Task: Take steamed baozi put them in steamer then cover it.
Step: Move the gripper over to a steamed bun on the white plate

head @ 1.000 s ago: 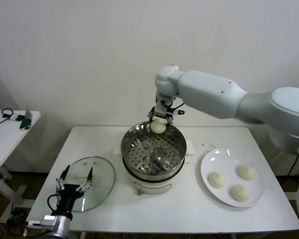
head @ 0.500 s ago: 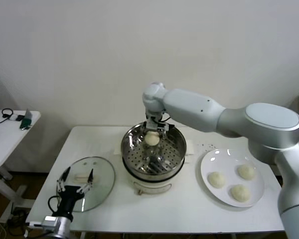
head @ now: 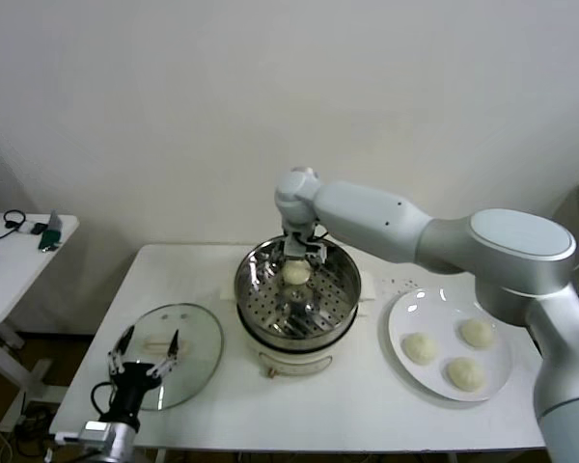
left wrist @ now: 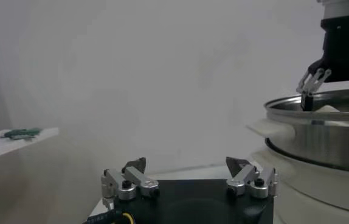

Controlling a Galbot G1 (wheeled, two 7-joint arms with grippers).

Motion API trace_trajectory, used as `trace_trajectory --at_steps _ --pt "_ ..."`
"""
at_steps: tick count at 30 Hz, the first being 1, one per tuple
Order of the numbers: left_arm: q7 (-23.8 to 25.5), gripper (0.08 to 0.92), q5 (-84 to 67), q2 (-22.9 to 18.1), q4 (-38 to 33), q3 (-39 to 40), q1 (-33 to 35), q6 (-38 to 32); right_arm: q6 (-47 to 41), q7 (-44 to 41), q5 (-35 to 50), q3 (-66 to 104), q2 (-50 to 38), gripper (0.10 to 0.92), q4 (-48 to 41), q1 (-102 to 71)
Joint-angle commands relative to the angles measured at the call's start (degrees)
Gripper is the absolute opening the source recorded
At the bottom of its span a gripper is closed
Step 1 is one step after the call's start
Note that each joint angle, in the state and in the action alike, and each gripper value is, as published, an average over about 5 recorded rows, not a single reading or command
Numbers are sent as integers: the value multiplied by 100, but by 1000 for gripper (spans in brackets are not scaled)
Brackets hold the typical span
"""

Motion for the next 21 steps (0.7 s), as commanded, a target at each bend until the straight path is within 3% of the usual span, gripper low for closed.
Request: trace_trajectory --at_steps 1,9,14,18,21 --pt "-4 823 0 -4 3 -1 21 -1 -147 -102 323 164 -408 823 506 386" --pt "-22 823 1 -10 -56 8 76 3 -1252 -125 2362 -174 -1787 823 1097 1352" --pt "-25 823 -2 -14 -77 34 92 -27 -2453 558 3763 -932 -2947 823 1719 1734" --pt "-28 823 -33 0 -93 56 100 -36 -3518 1072 4434 -1419 -3803 823 2280 1816" --pt "-31 823 -54 21 -129 63 121 -34 -4006 998 4637 -1673 -4303 823 2523 1797"
